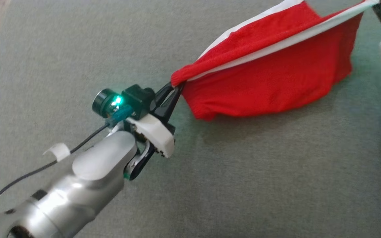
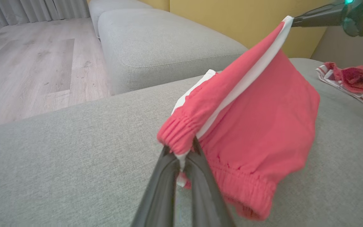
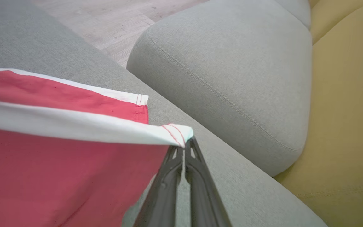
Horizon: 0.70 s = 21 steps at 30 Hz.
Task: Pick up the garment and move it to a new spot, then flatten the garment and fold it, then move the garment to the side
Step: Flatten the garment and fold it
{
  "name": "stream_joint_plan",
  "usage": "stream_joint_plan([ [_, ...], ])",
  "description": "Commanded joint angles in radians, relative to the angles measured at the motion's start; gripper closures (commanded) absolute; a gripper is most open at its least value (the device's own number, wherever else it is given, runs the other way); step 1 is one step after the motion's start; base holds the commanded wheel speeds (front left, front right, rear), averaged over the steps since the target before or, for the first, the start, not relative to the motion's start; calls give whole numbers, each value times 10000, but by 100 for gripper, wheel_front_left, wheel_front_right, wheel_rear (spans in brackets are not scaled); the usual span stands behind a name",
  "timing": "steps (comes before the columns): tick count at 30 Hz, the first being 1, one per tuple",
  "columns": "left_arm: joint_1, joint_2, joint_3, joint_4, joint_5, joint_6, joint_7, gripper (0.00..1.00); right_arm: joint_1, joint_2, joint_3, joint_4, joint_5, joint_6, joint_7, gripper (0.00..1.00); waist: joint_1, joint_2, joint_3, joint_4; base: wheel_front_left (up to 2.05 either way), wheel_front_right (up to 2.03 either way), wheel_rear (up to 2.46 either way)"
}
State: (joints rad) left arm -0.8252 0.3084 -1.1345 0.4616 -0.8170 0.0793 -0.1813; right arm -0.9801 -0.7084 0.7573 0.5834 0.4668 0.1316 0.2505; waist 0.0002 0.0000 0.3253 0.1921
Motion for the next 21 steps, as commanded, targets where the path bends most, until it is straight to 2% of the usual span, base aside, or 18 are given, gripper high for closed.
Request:
stream_joint_plan([
  [1,-633,55,412,67,81,-39,-147,100,-442,-155,124,132,-68,-9,-131,100,-2,0,542,474,0,0,0],
  [11,-1513,-785,466,1014,339,-303,-497,100,-1998,23,743,1715,-97,-9,-770,100,-2,0,1593,942,0,0,0],
  [16,-1761,-1031,507,1242,413,-376,-587,100,-2308,72,796,2223,-90,-9,-1027,100,-2,0,1897,1090,0,0,0],
  [17,-1810,-1095,518,1300,419,-387,-601,100,-2396,61,790,2349,-127,-9,-1121,34,-2,0,1957,1126,0,0,0],
  [18,-1858,-1211,605,1462,349,-333,-616,0,-2558,104,620,2684,-113,-9,-1246,0,-2,0,2054,1170,0,0,0],
  [21,-1925,-1271,685,1745,287,-299,-625,0,-2806,260,275,3097,-55,-9,-1500,0,-2,0,2128,1169,0,0,0],
])
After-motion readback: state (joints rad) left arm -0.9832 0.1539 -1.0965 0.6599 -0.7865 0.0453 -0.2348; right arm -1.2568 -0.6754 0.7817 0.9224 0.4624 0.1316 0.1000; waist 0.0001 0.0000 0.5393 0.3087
